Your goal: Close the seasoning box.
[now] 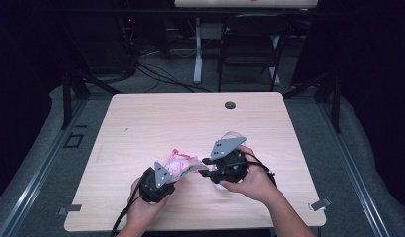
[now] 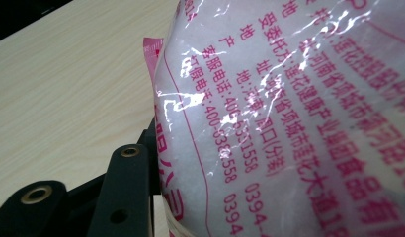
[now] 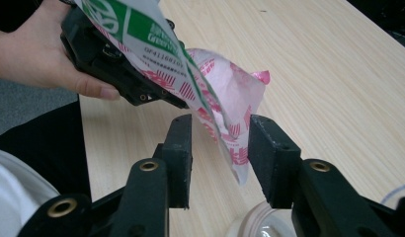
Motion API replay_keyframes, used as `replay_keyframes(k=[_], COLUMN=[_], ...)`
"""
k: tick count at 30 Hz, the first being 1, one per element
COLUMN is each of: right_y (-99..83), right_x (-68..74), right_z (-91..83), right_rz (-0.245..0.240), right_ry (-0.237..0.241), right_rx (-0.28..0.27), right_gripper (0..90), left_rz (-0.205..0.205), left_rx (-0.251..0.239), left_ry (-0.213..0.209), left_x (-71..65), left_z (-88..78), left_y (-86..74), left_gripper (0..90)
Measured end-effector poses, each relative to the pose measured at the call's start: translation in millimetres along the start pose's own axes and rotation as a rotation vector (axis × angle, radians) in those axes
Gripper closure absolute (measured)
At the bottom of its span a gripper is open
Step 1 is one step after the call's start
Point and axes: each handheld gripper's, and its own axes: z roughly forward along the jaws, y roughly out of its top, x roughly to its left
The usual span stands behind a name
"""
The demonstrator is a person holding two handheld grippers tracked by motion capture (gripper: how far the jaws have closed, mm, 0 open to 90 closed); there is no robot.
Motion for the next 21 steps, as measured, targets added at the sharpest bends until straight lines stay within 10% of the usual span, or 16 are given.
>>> replay_keyframes(k=[21], right_y=[-20.6], right_x=[-21.2], right_z=[-19.7], right_rz=[0.057], right_ry=[-0.083], right_rx=[-0.044], right_gripper=[55.5], left_rz=[0.138], left_rx=[0.027], left_ry=[0.093], left_x=[7.3], left_z=[12.7], left_y=[30.1], left_gripper=[55.9])
